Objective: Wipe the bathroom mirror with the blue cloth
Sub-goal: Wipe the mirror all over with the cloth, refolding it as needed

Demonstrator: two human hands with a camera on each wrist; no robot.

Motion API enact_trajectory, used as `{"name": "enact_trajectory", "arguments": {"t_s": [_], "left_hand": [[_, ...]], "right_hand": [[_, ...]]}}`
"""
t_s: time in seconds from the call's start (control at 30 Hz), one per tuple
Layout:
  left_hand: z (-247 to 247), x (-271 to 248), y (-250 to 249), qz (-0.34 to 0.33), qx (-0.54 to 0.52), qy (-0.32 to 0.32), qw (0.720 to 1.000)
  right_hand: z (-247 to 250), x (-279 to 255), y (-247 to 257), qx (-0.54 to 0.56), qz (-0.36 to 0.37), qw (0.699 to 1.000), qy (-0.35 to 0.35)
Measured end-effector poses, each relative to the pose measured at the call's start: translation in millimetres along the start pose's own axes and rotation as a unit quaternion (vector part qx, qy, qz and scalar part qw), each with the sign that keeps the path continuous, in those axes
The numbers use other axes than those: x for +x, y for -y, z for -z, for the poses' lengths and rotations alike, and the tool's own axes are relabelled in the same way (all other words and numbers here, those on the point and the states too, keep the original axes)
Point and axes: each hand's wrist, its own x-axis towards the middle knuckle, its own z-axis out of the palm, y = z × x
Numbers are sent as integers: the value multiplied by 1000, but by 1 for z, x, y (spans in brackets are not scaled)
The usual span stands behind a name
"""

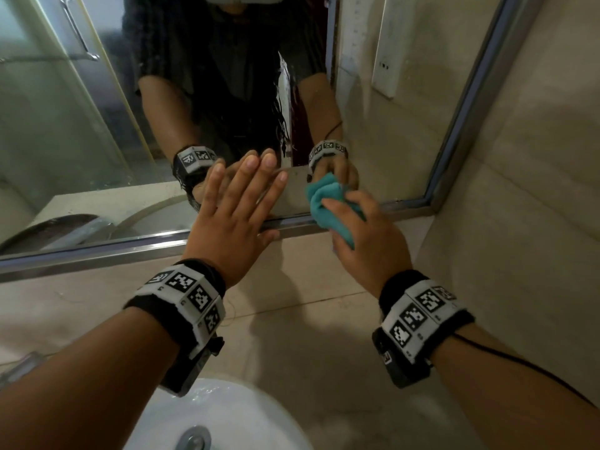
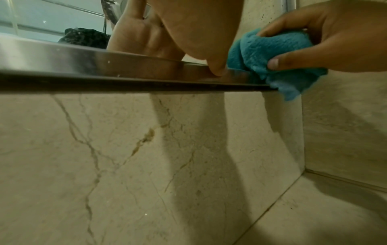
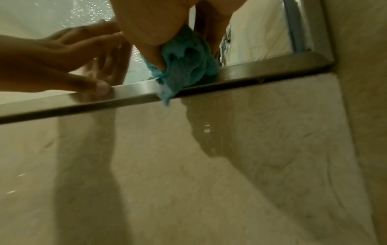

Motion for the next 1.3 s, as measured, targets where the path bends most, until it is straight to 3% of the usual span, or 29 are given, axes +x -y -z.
{"name": "enact_trajectory", "arguments": {"t_s": [0.2,0.37,0.43,0.5,0.57,0.77,0.8,0.93,1.0,1.13,1.23,1.3], "left_hand": [[-2,0,1,-3,-7,-12,1000],[-2,1,1,-5,3,-10,1000],[-2,0,1,-3,-5,-11,1000],[-2,1,0,-3,-10,-12,1000],[-3,1,0,-2,-13,-10,1000],[-3,1,0,0,-14,-1,1000],[-3,1,0,1,-13,0,1000],[-3,1,-1,0,-16,0,1000],[-4,1,-1,1,-17,-2,1000],[-4,1,-2,2,-16,-4,1000],[-3,1,-2,6,-27,-4,1000],[-3,1,-3,5,-26,-2,1000]], "right_hand": [[2,5,-10,51,-164,975,-138],[-13,2,11,-16,-9,999,-45],[0,3,-7,7,-72,995,-61],[13,7,-26,45,-204,969,-129],[14,11,-32,29,-245,955,-166],[4,1,-23,-5,-88,993,-82],[8,1,-32,-9,-97,991,-94],[23,14,-54,29,-240,952,-188],[20,14,-43,27,-225,958,-175],[11,4,-29,16,-97,990,-96],[28,13,-40,45,-158,982,-98],[40,24,-49,43,-195,969,-143]]}}
